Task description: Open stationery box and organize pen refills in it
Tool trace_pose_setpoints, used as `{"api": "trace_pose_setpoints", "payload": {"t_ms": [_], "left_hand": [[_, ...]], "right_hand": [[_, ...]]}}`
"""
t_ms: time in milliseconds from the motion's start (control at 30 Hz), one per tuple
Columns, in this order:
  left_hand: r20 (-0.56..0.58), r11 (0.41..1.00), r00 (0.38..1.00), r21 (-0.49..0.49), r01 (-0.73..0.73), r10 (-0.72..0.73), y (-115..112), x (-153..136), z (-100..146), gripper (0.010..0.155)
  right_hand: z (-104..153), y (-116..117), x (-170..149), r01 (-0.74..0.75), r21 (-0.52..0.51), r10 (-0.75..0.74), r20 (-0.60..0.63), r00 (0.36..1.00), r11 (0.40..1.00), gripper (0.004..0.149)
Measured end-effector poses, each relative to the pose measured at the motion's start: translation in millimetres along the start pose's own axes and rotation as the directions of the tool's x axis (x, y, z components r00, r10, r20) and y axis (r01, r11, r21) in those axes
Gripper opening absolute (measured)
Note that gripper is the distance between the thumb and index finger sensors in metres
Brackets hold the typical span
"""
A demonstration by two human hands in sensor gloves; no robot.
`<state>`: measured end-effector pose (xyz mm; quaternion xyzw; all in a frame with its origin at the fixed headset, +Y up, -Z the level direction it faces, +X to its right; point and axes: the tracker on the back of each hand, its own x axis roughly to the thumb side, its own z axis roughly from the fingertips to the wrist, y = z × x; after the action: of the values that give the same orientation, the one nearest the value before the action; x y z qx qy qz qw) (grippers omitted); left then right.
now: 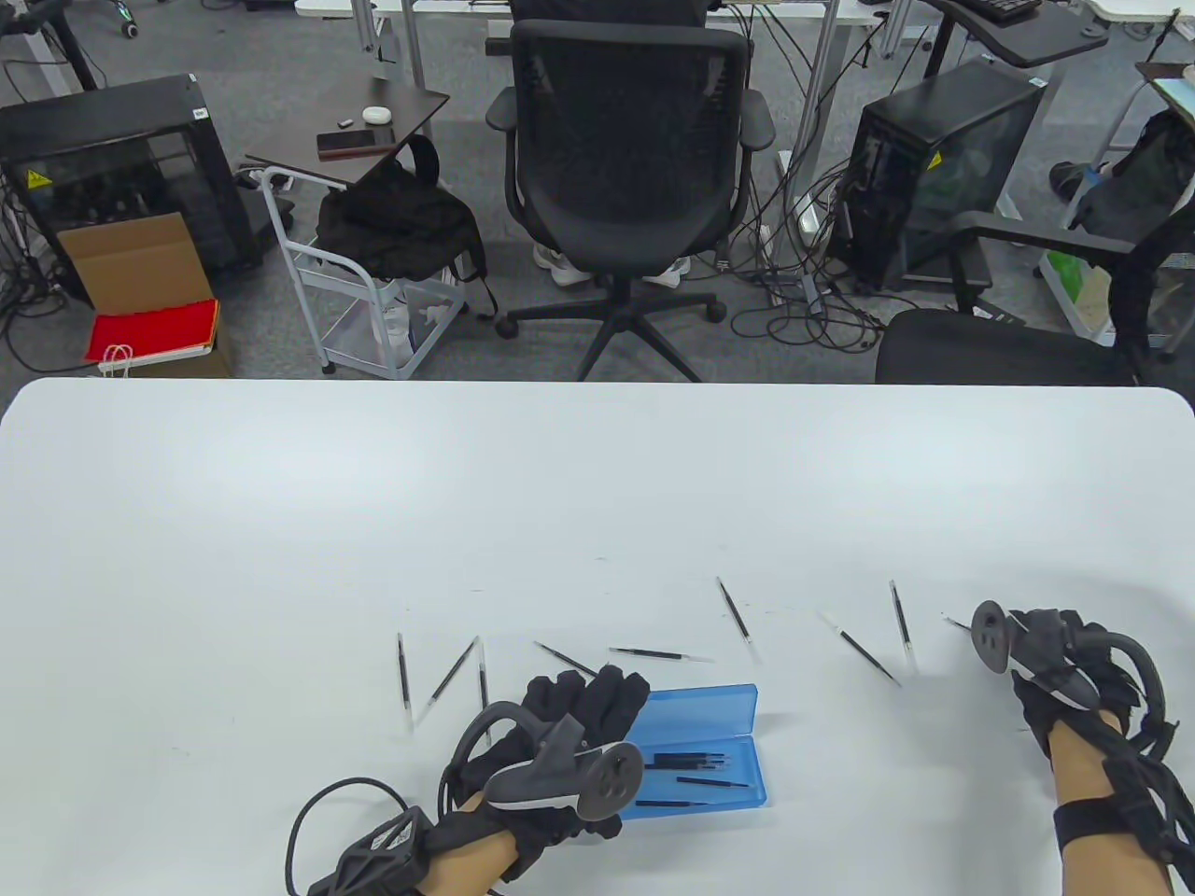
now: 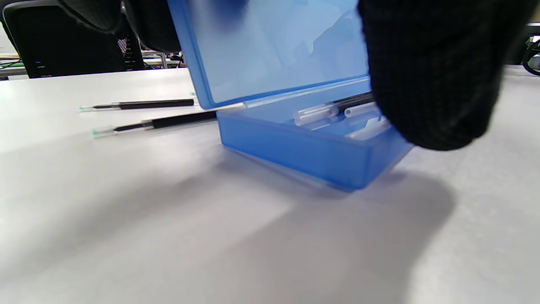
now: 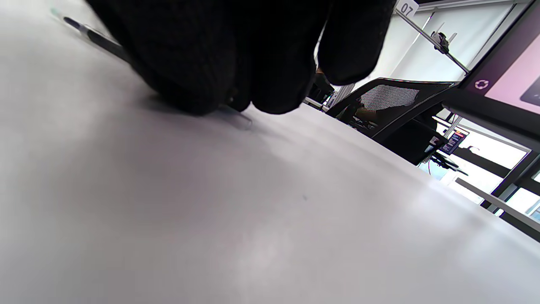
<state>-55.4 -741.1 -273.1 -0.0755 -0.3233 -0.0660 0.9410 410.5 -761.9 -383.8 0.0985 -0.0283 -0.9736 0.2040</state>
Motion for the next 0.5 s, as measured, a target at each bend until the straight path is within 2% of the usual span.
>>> {"api": "trace_pose_setpoints", "payload": {"t_ms": [500], "left_hand": [[-0.001, 1.0, 1.0, 0.0, -0.001, 0.001, -0.1, -0.1, -0.4, 0.127]], "right_hand": [[-0.4, 3.7, -8.5, 0.077, 0.013, -0.077, 0.001, 0.997, 0.997, 0.047]]}}
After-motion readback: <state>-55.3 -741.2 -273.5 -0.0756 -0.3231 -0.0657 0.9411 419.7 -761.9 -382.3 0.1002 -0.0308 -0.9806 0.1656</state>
